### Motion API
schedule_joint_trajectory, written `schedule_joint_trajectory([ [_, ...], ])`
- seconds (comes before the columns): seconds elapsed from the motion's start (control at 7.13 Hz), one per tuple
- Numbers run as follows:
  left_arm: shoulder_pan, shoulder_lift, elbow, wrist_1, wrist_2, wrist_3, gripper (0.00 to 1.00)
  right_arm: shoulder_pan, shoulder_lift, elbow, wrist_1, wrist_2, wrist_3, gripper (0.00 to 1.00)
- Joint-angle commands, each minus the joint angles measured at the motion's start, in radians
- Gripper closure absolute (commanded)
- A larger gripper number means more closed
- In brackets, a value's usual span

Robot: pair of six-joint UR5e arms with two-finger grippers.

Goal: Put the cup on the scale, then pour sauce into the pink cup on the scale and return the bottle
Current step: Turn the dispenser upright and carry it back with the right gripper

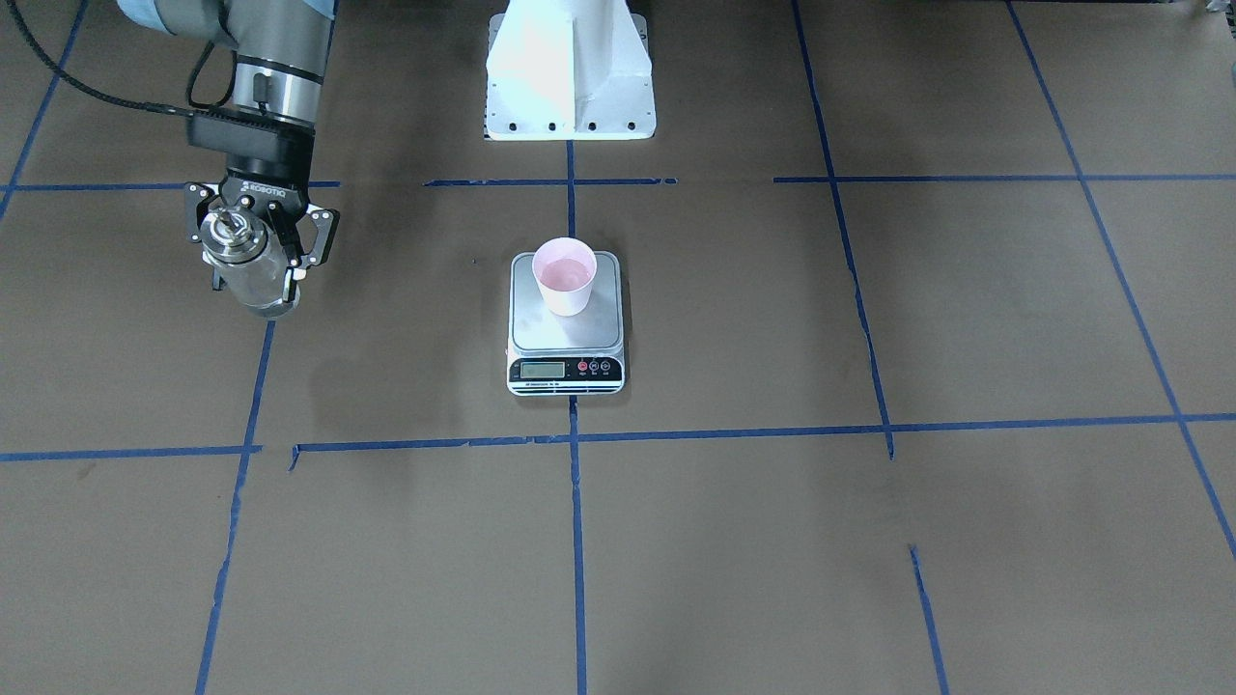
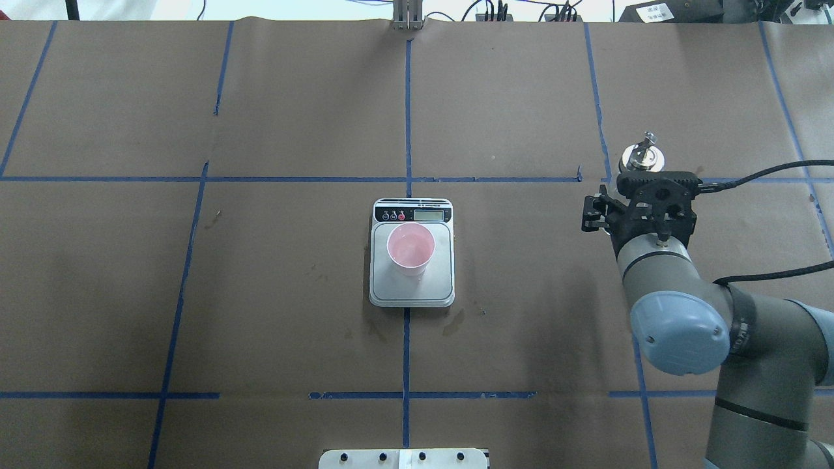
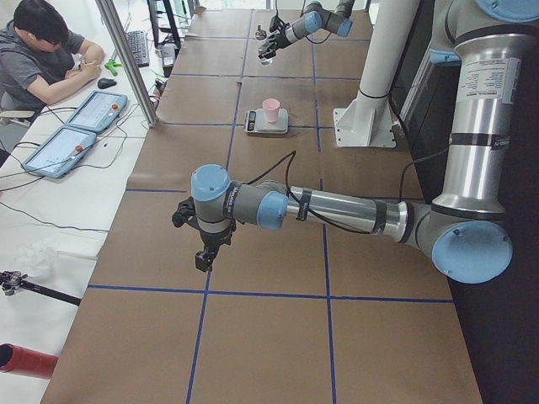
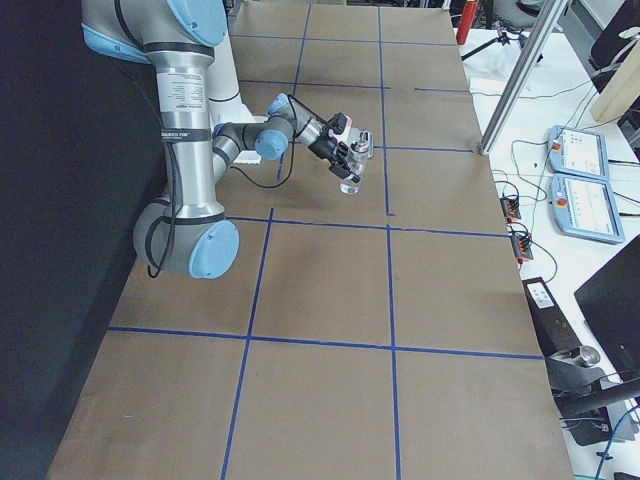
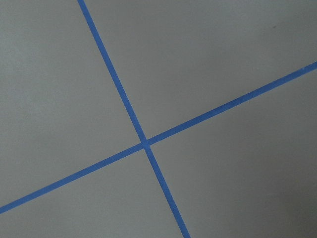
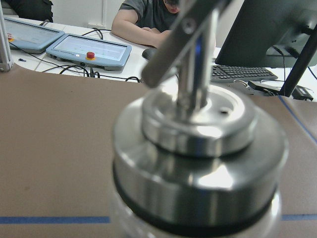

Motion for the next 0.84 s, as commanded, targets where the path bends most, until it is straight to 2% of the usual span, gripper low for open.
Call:
schedule_joint_trajectory([
  [0.0,-0.001,0.002,-0.012,0.000,0.001,0.000,0.00,-0.023,-0.117,-0.086,0.311,-0.028,-0.001,1.00],
  [0.42,-0.001,-0.002,-0.011,0.000,0.004,-0.002,0.00,-0.092,-0.106,-0.126,0.316,-0.085,0.003,1.00],
  [0.7,-0.001,0.000,-0.011,0.000,0.004,-0.002,0.00,-0.092,-0.103,-0.129,0.316,-0.082,0.003,1.00],
])
